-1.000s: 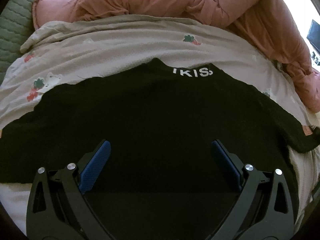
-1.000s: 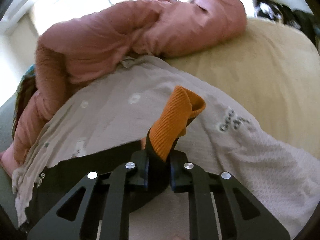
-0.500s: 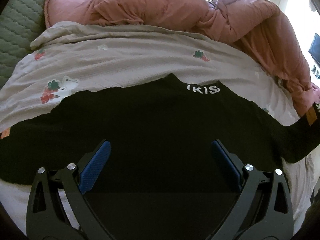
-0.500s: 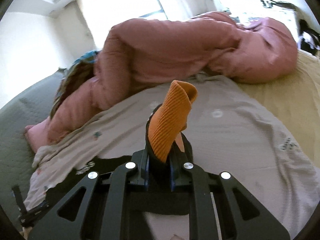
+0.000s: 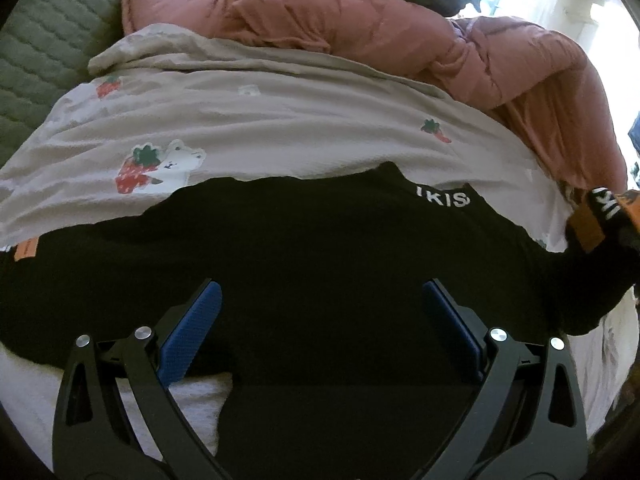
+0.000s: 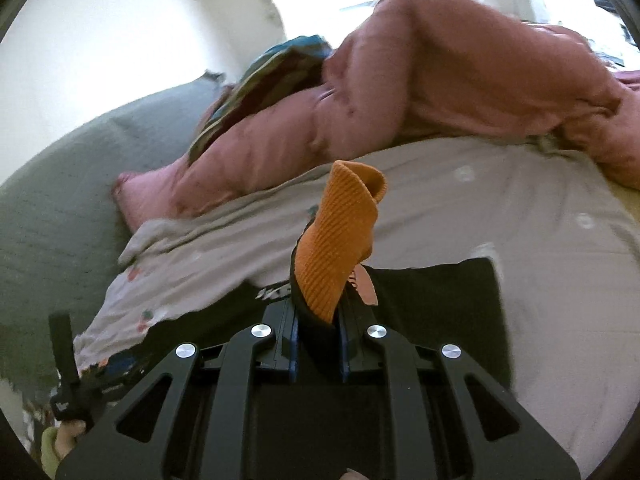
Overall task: Fold small clothes
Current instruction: 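Carry the sleeve across the shirt front toward the left gripper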
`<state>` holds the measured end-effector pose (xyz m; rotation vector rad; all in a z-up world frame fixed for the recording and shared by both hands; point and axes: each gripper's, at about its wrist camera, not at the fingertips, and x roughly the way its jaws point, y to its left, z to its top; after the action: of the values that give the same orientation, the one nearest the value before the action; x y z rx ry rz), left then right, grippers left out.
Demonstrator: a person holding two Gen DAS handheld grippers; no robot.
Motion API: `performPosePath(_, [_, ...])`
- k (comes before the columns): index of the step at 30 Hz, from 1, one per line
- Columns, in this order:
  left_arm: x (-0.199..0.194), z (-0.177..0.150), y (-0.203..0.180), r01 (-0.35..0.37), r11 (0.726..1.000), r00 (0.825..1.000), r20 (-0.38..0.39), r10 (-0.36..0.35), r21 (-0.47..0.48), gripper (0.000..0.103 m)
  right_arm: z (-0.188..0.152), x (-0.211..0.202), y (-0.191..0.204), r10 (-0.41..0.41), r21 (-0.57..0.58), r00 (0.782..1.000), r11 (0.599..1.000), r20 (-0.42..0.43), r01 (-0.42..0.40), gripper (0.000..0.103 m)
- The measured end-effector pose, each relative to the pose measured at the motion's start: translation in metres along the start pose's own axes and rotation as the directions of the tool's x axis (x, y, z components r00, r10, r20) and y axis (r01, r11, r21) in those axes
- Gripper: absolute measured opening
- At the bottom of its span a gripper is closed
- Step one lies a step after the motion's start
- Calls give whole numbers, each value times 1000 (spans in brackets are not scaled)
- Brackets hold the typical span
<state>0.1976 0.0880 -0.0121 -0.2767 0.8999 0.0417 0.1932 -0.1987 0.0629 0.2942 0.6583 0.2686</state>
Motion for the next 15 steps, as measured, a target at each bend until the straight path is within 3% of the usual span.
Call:
performPosePath(9, [1, 4, 23, 22, 996, 1000, -13, -23, -83, 94, -41, 46, 53, 63, -60, 990, 996, -124, -71, 13])
performPosePath(13, [1, 6, 34, 28, 992, 999, -14, -30, -119, 94, -58, 58, 72, 53, -117, 987, 991, -155, -71, 17])
performPosePath(15, [0, 6, 39, 29, 990, 999, -15, -32, -137, 94, -64, 61, 76, 62, -127, 985, 988, -164, -84, 25])
